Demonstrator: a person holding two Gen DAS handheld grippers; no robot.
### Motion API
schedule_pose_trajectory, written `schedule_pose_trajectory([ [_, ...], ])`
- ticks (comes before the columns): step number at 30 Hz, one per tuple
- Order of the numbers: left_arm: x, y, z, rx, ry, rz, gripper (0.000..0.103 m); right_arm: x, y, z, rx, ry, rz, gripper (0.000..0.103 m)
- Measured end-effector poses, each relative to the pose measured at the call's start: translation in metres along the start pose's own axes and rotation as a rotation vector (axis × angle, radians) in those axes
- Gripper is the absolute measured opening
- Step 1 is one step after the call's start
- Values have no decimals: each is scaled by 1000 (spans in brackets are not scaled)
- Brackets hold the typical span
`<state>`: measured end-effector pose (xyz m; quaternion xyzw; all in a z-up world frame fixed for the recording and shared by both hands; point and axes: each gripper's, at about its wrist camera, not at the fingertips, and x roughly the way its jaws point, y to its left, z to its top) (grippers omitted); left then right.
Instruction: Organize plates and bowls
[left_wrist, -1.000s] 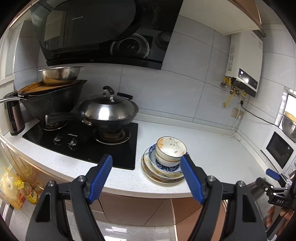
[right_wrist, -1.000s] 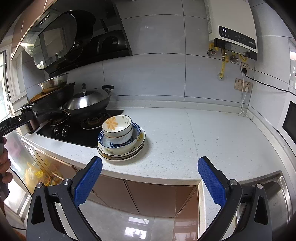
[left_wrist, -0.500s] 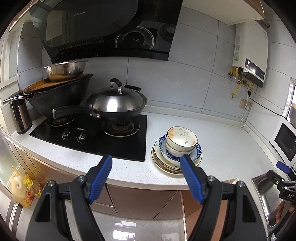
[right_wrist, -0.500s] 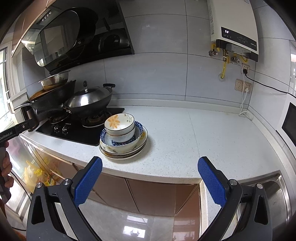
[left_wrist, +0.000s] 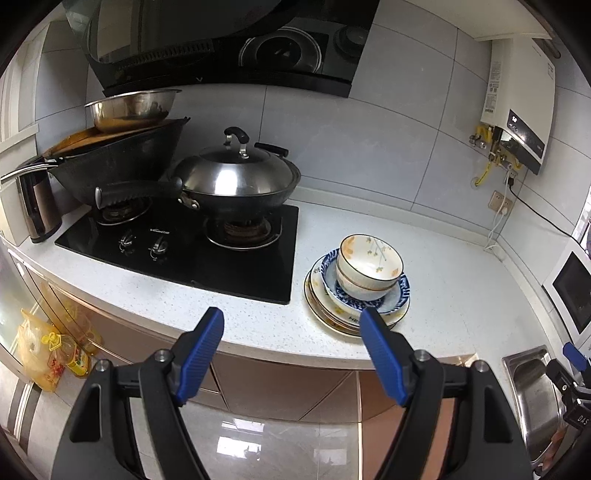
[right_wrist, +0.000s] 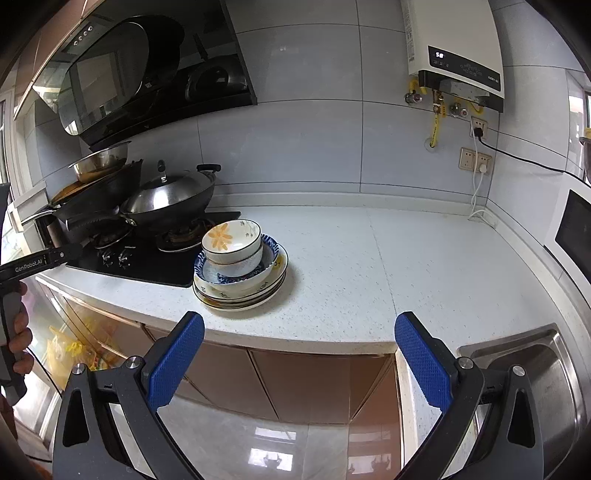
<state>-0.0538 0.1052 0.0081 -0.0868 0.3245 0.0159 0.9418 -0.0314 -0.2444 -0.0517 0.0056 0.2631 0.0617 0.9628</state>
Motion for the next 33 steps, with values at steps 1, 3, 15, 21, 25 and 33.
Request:
schedule_pose_trajectory([
  [1,1,0,0,2,-2,4,75,-2,-1,-1,4,0,-8,102],
  [3,4,-2,0,10,4,1,75,-3,-5,-2,9,-1,-17,102],
  [15,25,-11,-14,64,100,41,75,-11,-10,-7,37,22,-80,102],
  [21,27,-14,-18,72,102,38,75,-11,-6,-10,32,28,-83,102],
  [25,28,-20,-19,91,106,22,75,-11,-6,-12,37,31,-83,102],
  [33,32,-28,-21,120,104,6,75,-10,-6,-13,42,31,-88,102],
])
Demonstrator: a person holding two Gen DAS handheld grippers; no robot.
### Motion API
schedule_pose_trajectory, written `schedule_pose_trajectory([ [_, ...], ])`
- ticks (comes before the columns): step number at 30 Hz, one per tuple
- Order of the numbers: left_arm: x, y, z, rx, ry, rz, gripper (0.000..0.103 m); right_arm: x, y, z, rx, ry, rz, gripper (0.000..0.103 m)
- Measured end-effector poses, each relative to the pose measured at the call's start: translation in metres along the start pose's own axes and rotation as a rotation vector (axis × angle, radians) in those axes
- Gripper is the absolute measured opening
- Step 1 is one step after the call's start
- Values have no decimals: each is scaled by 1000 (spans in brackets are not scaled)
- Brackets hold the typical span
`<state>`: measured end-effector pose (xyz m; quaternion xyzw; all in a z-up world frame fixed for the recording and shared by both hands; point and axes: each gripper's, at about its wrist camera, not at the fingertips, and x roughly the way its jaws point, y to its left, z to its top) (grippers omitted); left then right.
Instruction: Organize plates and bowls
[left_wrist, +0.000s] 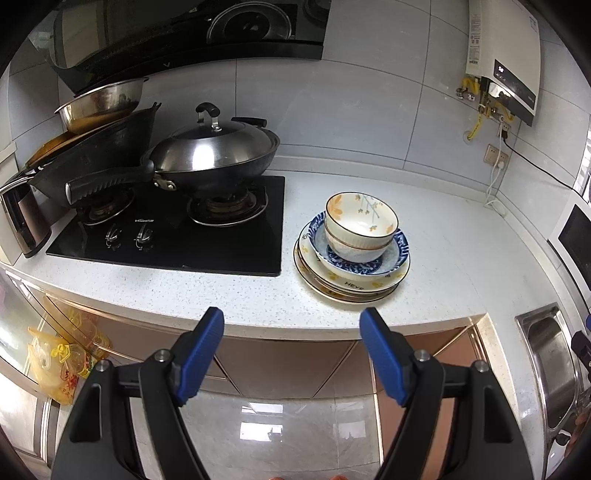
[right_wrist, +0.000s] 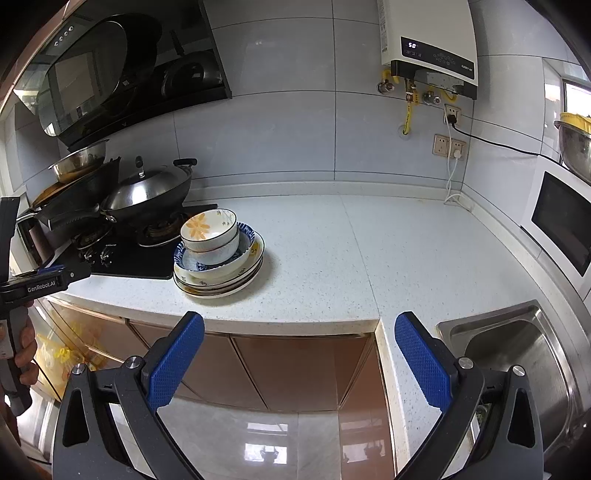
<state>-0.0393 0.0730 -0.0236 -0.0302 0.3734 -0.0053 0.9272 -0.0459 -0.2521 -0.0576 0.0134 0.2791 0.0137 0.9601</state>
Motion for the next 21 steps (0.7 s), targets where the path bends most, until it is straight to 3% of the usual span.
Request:
schedule_pose_trajectory([
  [21,-7,0,-3,16,-7,-4,75,11,7,4,-8,0,30,102],
])
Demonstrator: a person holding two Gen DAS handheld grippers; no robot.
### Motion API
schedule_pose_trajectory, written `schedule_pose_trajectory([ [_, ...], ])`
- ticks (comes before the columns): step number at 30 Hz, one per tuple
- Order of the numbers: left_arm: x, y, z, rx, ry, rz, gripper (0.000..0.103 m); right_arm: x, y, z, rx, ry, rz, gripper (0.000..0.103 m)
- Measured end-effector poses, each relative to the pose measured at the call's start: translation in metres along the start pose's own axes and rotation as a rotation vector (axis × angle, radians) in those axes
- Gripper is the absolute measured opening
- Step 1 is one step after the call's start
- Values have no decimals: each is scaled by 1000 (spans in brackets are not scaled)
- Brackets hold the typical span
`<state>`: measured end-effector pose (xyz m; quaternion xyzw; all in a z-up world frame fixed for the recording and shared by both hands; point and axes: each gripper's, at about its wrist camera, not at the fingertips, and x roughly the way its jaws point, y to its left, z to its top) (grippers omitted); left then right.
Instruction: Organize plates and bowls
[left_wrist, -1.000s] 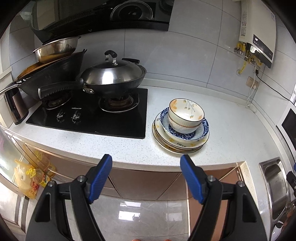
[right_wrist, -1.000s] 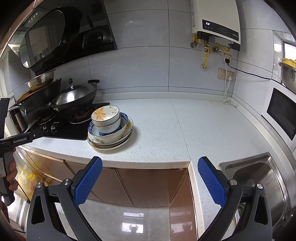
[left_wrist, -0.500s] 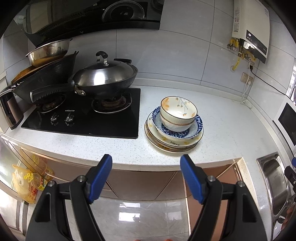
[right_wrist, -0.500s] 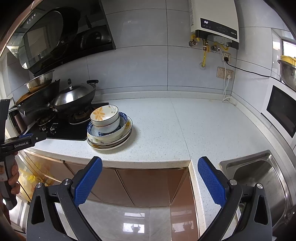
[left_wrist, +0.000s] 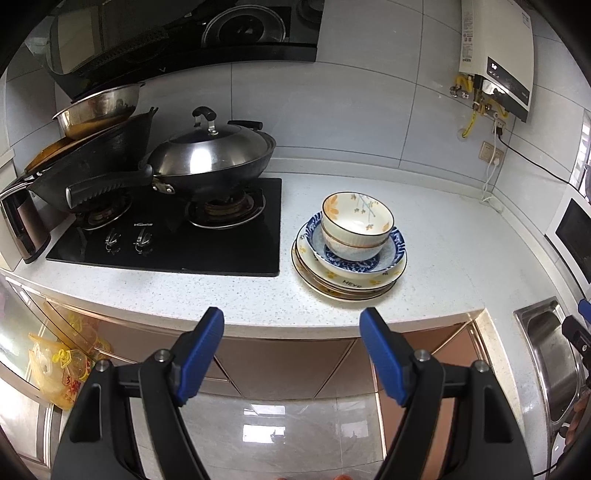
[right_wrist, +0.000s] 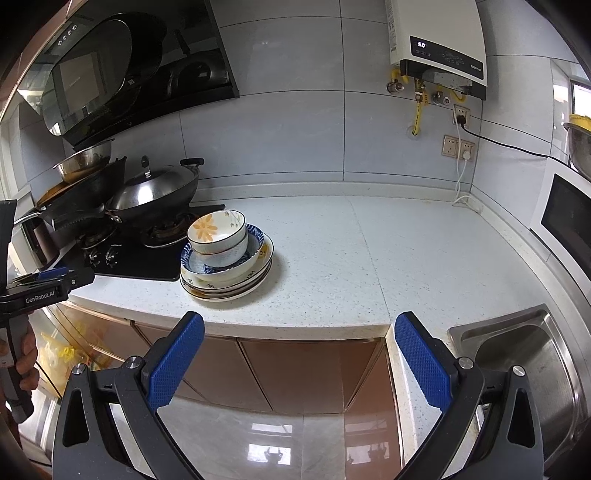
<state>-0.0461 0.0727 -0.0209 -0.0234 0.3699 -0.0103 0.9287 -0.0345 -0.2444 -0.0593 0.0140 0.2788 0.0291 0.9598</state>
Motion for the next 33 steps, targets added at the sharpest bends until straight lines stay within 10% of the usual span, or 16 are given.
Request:
schedule_pose_trajectory([
  [33,-34,28,-19,-55,-14,52,75,-6,-15,-5,7,2,3,102],
])
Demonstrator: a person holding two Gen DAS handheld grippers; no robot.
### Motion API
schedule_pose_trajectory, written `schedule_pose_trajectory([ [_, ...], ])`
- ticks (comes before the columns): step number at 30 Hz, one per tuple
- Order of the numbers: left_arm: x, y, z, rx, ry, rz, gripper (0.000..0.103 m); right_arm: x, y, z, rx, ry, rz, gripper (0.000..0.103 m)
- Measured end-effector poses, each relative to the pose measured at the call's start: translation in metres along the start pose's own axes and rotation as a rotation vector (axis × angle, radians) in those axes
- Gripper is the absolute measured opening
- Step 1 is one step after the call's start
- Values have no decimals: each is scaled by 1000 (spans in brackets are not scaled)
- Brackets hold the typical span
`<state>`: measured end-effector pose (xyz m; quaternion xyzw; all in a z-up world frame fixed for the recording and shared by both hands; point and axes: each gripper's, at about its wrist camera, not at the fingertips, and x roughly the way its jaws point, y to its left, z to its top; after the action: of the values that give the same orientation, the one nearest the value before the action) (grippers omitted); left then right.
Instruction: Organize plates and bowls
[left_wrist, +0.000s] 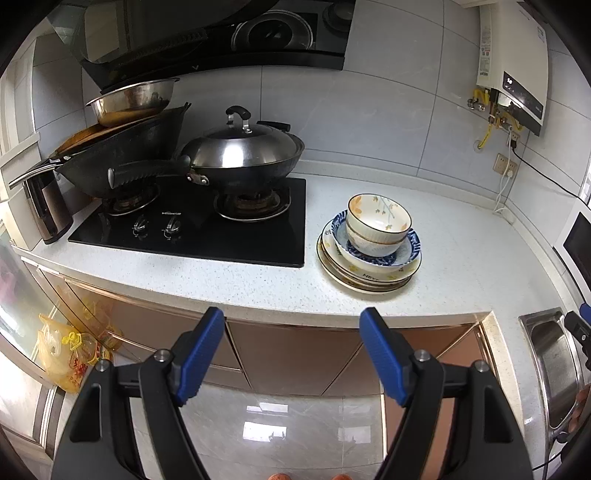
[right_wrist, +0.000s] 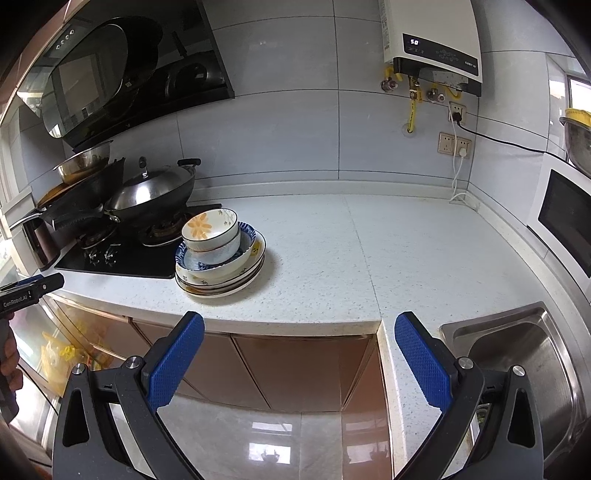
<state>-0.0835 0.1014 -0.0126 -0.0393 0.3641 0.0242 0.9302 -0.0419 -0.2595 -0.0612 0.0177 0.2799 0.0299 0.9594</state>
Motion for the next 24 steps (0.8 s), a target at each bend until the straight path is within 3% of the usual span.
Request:
schedule_pose_trajectory([
  [24,-13,-6,-10,2,-15,-29,75,-2,10,-5,-34,18,13,102],
])
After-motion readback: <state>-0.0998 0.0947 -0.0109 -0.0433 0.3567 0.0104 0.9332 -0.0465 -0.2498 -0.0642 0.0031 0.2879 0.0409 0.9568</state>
